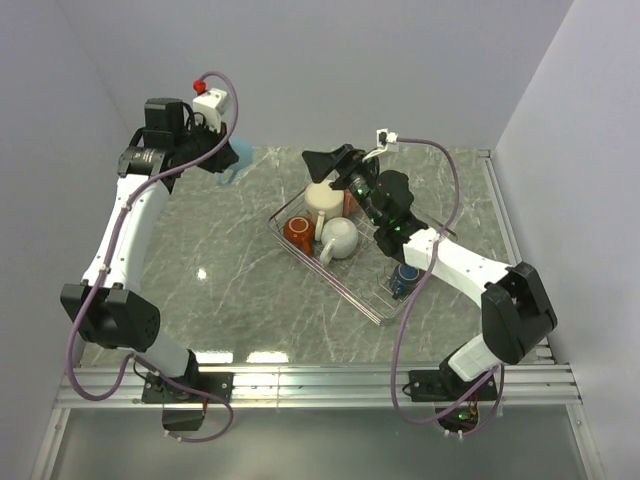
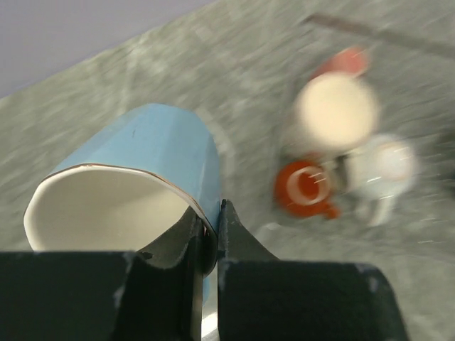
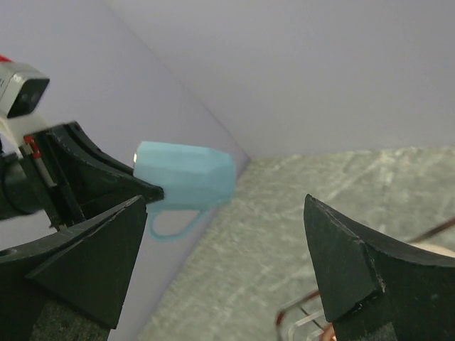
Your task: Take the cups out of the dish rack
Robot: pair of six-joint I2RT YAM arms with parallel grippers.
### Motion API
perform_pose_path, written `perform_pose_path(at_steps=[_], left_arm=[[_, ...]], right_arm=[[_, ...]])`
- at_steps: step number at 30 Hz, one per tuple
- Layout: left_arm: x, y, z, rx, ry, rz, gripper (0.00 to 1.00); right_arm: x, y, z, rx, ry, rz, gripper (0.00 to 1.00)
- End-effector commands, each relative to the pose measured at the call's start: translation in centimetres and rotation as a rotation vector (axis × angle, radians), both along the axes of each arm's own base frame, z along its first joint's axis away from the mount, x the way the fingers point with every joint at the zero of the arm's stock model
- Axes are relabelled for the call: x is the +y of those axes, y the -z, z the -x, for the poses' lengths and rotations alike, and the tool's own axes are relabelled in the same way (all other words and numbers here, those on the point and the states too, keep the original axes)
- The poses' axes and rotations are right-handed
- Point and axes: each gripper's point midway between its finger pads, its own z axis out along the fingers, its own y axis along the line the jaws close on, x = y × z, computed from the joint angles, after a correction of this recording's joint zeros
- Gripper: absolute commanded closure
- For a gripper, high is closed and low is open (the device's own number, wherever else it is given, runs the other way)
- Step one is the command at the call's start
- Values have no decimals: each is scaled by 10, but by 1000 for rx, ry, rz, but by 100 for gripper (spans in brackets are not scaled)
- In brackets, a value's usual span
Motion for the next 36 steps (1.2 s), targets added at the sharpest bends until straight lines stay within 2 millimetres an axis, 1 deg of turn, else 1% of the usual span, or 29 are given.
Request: perform_pose_path(at_steps=[1, 2, 3, 4, 5, 6, 7, 8, 9, 10, 11, 12, 13, 14, 15, 16, 19, 21, 23, 25, 26, 27, 28, 29, 30, 32, 33, 35, 36], left_arm=[[47, 12, -19, -93, -84, -333, 100], [52, 26, -19, -56, -87, -375, 100], [61, 42, -21, -28, -98, -443, 100], [58, 59, -23, 8, -78, -480, 100], [58, 71, -23, 35, -69, -511, 100], [61, 85, -21, 64, -62, -561, 100], [55, 99, -22, 88, -38, -589, 100], [55, 107, -23, 103, -34, -614, 100], [54, 113, -24, 112, -25, -633, 100], [51, 126, -27, 138, -13, -653, 100], [50, 131, -29, 152, -2, -661, 100], [49, 130, -33, 153, 5, -668, 100], [49, 148, -34, 207, 24, -681, 100], [49, 154, -35, 233, 33, -687, 100], [48, 152, -40, 232, 35, -689, 100], [48, 167, -38, 285, 56, -696, 100], [41, 178, -42, 314, 97, -685, 100], [40, 181, -44, 324, 105, -682, 100], [38, 190, -42, 355, 127, -681, 100], [34, 196, -42, 369, 147, -670, 99], [34, 196, -42, 373, 155, -668, 98], [32, 197, -43, 372, 161, -663, 96], [32, 200, -43, 380, 164, -662, 95], [32, 201, -44, 381, 166, -664, 93], [31, 201, -45, 377, 167, -663, 89], [29, 201, -45, 377, 177, -652, 85], [29, 201, -46, 375, 176, -649, 79], [28, 199, -47, 370, 174, -644, 75], [28, 200, -47, 370, 174, -646, 72]], right_arm=[[-9, -12, 12, -51, 3, 112, 3], [-9, -14, 13, -67, 0, 147, 3], [-11, -8, 15, -48, 1, 181, 3], [-14, -11, 18, -54, 4, 197, 3], [-17, -12, 19, -64, 9, 225, 2], [-19, -6, 21, -50, 10, 253, 3], [-22, -11, 25, -57, 18, 261, 3], [-25, -11, 26, -62, 25, 284, 3], [-29, -5, 27, -43, 34, 309, 3], [-34, -9, 30, -47, 50, 316, 2], [-38, -7, 31, -49, 58, 338, 2], [-40, -4, 33, -43, 59, 355, 2], [-45, -9, 37, -56, 68, 357, 2], [-47, -5, 40, -57, 71, 377, 2], [-50, -3, 42, -53, 72, 391, 2], [-54, -6, 45, -60, 79, 394, 2], [-60, -1, 51, -62, 85, 430, 2], [-62, 4, 52, -59, 85, 457, 1], [-64, 9, 54, -53, 80, 489, 1], [-64, 19, 54, -20, 71, 528, 0], [-65, 19, 52, -14, 72, 538, 0], [-66, 29, 51, 22, 68, 565, 0], [-66, 33, 50, 39, 68, 577, 0], [-65, 31, 50, 47, 69, 580, 0], [-67, 44, 47, 89, 72, 606, 0], [-67, 44, 44, 105, 81, 612, 0], [-68, 56, 44, 146, 76, 641, 0], [-71, 58, 40, 178, 99, 647, 0], [-72, 66, 40, 211, 99, 667, 0]])
